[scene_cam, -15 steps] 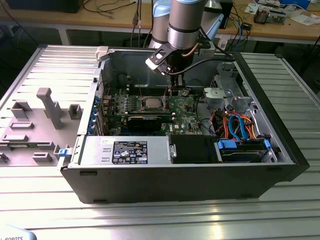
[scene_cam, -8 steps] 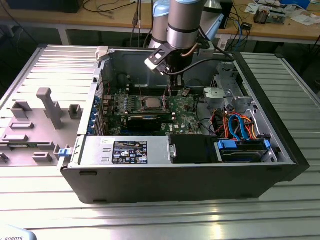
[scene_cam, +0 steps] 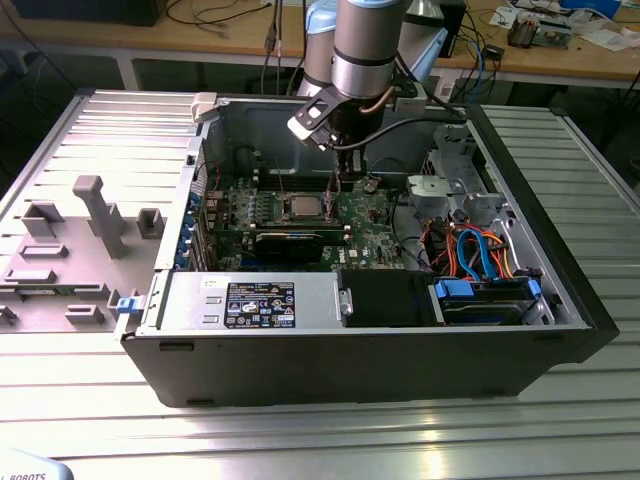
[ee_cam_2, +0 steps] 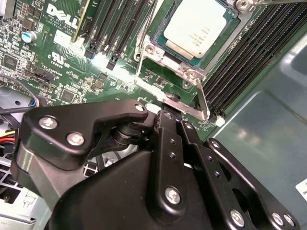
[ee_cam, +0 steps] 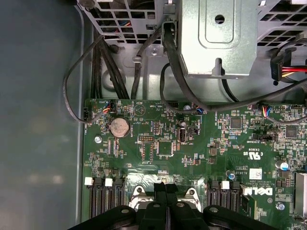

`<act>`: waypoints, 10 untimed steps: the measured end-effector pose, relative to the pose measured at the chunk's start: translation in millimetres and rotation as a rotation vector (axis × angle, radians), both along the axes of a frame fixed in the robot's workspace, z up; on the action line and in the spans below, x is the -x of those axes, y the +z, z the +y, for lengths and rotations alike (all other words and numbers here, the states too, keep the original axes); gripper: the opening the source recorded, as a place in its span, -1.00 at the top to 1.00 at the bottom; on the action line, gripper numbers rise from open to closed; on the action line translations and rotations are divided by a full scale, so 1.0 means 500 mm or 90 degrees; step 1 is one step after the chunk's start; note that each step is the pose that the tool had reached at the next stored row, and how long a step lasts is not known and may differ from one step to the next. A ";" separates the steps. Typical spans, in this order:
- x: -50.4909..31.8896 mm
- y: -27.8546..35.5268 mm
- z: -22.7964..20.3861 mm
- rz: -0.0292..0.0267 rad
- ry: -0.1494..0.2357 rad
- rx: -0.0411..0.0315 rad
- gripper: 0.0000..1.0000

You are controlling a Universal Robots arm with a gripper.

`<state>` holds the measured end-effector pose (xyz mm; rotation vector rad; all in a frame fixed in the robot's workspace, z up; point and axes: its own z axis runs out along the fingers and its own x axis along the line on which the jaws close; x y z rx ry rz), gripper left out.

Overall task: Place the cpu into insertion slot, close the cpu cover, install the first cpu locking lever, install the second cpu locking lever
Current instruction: 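Close the cpu cover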

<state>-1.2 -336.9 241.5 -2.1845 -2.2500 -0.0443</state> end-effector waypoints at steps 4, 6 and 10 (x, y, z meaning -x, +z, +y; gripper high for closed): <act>0.003 0.000 0.0000 0.0000 0.000 0.0000 0.79; 0.004 0.000 0.0000 0.0000 0.000 0.0000 0.79; 0.006 -0.001 0.0000 0.0000 0.000 0.0000 0.79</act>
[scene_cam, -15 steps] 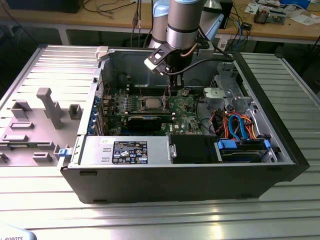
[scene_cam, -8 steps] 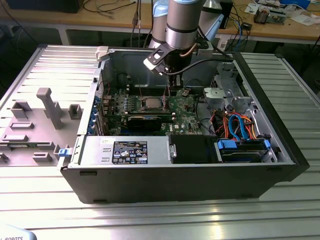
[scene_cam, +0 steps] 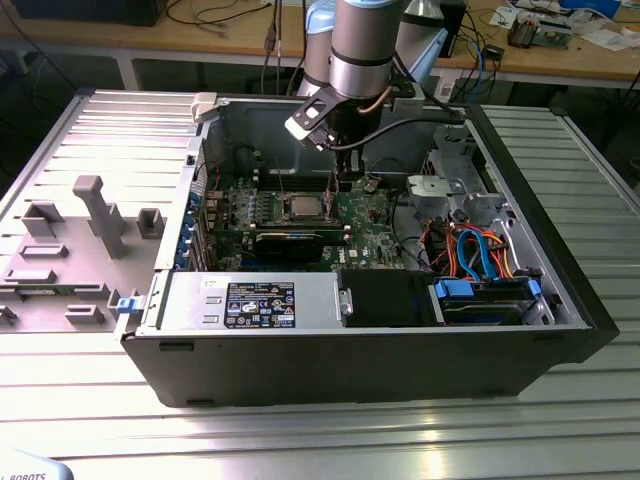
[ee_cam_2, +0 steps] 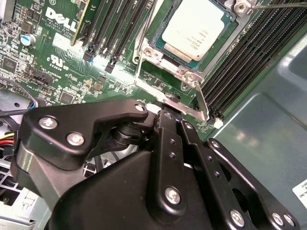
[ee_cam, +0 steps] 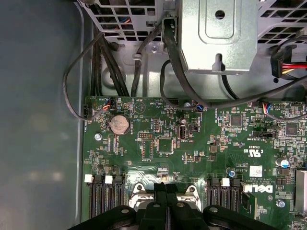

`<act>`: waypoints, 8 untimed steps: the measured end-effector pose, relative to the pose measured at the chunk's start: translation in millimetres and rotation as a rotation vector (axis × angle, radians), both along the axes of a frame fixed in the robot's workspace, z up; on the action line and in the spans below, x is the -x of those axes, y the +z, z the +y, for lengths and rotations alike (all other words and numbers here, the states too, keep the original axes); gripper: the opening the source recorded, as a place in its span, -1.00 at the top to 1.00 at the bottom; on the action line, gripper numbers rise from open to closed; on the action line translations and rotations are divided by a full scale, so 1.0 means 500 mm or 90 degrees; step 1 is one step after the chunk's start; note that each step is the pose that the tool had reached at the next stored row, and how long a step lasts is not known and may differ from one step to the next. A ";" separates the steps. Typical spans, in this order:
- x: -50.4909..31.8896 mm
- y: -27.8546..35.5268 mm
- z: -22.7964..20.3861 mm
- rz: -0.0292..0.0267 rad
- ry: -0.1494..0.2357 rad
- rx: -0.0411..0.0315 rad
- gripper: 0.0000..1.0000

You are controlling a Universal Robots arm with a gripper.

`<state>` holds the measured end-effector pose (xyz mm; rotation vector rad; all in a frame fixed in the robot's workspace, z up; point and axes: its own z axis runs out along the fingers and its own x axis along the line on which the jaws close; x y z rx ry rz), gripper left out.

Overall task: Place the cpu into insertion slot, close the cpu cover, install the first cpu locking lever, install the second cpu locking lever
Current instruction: 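Close the cpu cover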

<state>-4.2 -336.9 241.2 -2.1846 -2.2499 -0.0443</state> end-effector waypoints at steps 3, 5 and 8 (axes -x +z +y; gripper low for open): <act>0.002 0.000 0.0000 0.0000 0.000 0.0000 0.79; 0.003 0.000 0.0000 0.0000 0.000 0.0000 0.79; 0.005 -0.001 0.0000 0.0000 0.000 0.0000 0.79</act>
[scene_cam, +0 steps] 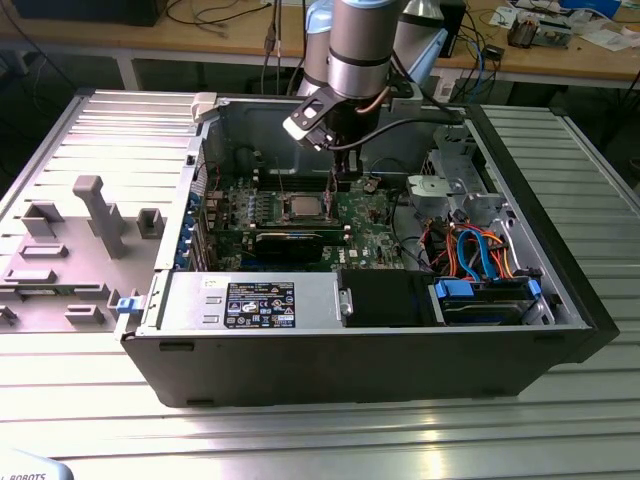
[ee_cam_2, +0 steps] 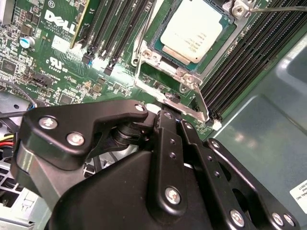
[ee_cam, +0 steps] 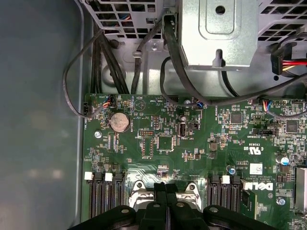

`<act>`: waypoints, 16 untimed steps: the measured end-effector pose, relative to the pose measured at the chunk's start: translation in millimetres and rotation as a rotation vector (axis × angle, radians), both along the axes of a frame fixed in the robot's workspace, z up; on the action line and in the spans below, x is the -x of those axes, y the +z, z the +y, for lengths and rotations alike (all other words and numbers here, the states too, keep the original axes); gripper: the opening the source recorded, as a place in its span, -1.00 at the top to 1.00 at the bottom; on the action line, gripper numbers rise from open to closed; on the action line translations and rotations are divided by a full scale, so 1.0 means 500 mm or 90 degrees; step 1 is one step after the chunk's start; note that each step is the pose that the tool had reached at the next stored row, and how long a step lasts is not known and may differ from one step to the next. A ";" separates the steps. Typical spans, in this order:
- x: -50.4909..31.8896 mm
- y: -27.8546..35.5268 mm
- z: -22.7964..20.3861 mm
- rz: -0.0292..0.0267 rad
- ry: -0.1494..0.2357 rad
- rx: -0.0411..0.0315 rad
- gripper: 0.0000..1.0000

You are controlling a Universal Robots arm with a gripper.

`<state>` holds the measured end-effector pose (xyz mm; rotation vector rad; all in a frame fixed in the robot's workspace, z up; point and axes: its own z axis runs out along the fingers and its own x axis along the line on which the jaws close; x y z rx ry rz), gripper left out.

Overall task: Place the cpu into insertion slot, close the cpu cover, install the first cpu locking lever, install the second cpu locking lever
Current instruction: 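Close the cpu cover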

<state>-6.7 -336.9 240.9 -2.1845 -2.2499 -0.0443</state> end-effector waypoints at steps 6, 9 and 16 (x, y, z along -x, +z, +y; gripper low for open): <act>0.005 0.000 0.0000 0.0000 0.000 0.0000 0.79; 0.011 -0.001 0.0001 0.0000 0.000 -0.0001 0.79; 0.016 -0.001 0.0000 0.0000 0.000 0.0000 0.79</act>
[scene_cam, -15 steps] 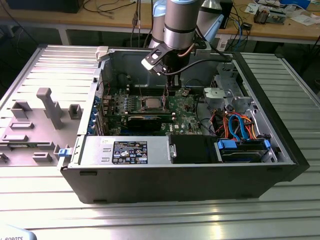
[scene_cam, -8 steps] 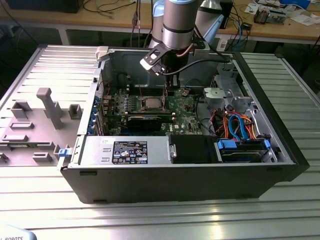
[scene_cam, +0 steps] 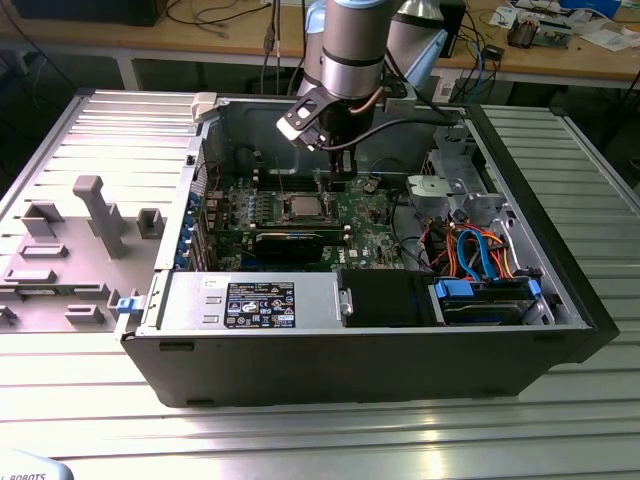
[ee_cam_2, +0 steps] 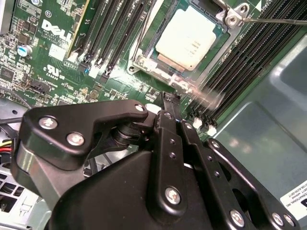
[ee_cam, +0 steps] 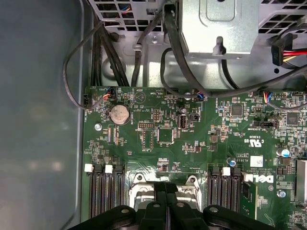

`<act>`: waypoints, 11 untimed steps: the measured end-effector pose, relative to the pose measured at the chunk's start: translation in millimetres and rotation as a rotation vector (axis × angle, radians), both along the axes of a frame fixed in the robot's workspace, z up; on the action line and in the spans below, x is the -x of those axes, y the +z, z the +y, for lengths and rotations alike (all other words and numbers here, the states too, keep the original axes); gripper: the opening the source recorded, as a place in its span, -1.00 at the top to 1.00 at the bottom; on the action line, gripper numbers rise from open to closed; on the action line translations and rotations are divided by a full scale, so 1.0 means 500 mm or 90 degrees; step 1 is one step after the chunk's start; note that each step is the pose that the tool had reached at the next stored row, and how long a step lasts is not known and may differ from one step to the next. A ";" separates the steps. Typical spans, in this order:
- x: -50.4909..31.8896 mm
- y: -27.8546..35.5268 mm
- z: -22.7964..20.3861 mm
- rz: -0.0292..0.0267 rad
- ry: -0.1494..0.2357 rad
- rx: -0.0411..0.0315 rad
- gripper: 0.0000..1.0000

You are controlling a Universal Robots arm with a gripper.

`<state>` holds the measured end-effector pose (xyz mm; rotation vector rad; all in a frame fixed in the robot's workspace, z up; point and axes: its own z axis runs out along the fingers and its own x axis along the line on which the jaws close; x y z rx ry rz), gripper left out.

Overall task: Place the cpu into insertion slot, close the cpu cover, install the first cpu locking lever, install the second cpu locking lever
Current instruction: 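Close the cpu cover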

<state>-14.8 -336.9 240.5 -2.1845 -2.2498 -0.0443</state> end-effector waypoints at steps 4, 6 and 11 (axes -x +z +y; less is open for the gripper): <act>0.003 0.000 -0.0001 0.0000 0.000 0.0000 0.79; 0.004 0.000 -0.0001 0.0000 0.000 0.0000 0.79; 0.005 -0.001 -0.0001 0.0000 0.000 0.0001 0.79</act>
